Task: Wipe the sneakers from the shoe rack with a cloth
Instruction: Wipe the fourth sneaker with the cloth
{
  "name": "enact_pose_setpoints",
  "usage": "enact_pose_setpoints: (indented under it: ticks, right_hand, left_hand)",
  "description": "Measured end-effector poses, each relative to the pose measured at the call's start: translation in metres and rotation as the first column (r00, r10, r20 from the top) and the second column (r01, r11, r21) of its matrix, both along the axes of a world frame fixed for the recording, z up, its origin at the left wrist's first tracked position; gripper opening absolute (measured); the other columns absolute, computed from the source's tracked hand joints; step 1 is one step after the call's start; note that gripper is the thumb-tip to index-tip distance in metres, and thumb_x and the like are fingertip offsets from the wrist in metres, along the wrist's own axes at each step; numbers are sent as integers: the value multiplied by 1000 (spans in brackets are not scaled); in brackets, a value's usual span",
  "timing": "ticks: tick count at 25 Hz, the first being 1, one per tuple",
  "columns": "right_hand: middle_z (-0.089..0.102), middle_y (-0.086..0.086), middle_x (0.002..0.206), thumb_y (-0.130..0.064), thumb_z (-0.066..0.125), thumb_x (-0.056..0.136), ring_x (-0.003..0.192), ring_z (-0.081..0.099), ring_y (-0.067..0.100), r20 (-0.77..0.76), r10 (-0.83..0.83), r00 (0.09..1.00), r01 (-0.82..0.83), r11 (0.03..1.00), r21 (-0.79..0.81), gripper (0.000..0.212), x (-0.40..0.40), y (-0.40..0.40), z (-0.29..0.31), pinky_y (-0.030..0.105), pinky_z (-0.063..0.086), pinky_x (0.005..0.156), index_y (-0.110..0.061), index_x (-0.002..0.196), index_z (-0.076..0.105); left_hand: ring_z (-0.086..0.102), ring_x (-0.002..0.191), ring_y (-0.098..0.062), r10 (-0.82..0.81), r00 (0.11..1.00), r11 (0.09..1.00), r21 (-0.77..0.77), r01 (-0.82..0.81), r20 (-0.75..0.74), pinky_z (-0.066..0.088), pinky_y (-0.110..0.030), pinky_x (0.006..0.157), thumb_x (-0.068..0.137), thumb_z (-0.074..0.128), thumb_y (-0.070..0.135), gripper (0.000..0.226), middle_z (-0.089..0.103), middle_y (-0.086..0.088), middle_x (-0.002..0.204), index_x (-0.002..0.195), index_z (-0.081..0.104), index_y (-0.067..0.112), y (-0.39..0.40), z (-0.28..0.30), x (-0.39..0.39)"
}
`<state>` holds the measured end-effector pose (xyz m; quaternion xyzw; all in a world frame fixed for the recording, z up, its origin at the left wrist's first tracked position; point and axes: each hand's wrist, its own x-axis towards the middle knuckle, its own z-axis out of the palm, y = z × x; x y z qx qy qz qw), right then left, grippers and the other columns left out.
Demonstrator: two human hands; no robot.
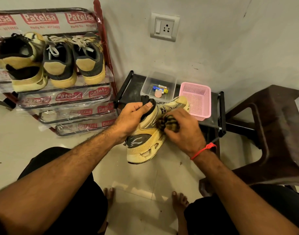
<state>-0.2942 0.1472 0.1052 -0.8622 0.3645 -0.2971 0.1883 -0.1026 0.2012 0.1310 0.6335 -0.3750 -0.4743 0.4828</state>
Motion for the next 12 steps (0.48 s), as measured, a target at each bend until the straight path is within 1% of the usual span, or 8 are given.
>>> enact_pose_setpoints:
  ticks: [1,3,4,5,6,8,10,12]
  right_hand:
    - [62,9,114,-21,73,79,103,59,21,4,119,993,-119,993,-14,38,13,21,-1,40,57,90,-8,114,65]
    - [61,8,118,-30,66,83,105,60,21,-25,395,918,-396,916,-62,40,27,55,0,31,55,89,-10,117,62]
    - [61,9,120,-31,64,84,108,59,22,-66,469,881,-473,877,-83,41,27,55,2,30,55,88,-10,119,61]
    - [61,9,121,-31,64,85,110,59,22,-86,478,874,-485,868,-110,41,25,46,4,31,56,89,-10,120,61]
    - [61,10,121,-30,64,84,111,59,23,-62,419,906,-424,896,-133,41,22,34,4,33,55,91,-10,120,62]
    - [61,11,119,-23,61,81,112,58,23,50,173,984,-167,979,-116,40,11,6,8,33,52,98,-7,117,65]
    - [62,11,115,-11,63,79,109,57,21,143,-80,987,86,995,-40,35,4,-11,12,30,48,99,-7,114,66]
    - [64,8,111,-6,64,80,105,57,16,185,-108,977,108,994,7,33,6,-10,19,23,47,97,-7,112,67]
  left_hand:
    - [55,58,-12,14,1000,1000,0,-14,13,43,-28,61,101,58,35,35,61,1,63,74,64,14,0,0,1]
    - [52,61,-15,-9,1000,1000,-10,9,29,42,-28,61,101,58,36,36,59,-4,67,76,64,11,0,1,2]
    - [54,62,-15,-36,999,999,-17,36,16,44,-26,60,101,58,35,35,60,-4,68,78,65,10,1,2,3]
    - [56,62,-13,-55,999,998,-22,55,3,46,-23,59,102,57,34,35,63,-2,68,78,65,10,1,3,3]
    - [58,62,-12,-57,998,998,-28,57,-4,47,-22,59,102,56,34,34,64,0,67,78,66,11,2,3,4]
    - [58,64,-16,-50,999,998,-40,51,10,46,-26,62,102,56,34,35,64,-3,70,81,67,9,2,4,5]
    - [61,66,-22,-102,991,992,-60,108,85,49,-29,62,102,56,34,37,68,-11,75,87,68,2,2,4,3]
    - [65,67,-28,-193,947,969,-101,225,258,52,-35,61,102,56,31,34,72,-18,80,90,71,2,3,1,1]
